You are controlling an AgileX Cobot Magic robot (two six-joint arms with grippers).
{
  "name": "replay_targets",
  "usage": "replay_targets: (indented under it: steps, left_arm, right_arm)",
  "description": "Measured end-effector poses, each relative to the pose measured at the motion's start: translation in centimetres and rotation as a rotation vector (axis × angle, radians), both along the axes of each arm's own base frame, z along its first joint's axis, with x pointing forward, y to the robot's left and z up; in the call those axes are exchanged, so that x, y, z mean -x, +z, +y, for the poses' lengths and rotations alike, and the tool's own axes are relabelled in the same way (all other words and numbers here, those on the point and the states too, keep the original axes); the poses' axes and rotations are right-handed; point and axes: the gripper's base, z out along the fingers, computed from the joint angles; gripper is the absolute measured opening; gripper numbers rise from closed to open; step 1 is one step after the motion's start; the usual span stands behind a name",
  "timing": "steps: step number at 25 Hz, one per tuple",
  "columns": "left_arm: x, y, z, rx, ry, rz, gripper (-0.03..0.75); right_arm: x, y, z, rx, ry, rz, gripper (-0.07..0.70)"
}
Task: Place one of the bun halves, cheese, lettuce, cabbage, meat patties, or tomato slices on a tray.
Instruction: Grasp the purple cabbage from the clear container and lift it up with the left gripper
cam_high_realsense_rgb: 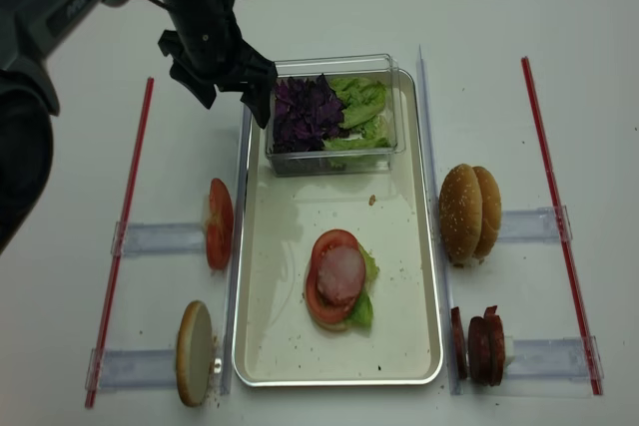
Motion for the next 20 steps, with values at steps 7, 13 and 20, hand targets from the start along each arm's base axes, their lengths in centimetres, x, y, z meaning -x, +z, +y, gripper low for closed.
replay_targets:
  steps: [7,13,20]
  left_arm:
    - [1.0,0.0,-2.9,-0.010,-0.075,-0.003,0.618]
    - [2.0,0.0,-5.1,-0.012,-0.130,-0.004,0.618]
    - [2.8,0.0,-6.9,-0.012,-0.176,-0.005,0.618]
  right_arm:
    - [0.0,0.0,0.0,0.000,0.000,0.000,0.193]
    - [0.0,0.0,0.0,0.000,0.000,0.000,0.193]
    - [0.0,0.0,0.0,0.000,0.000,0.000,0.193]
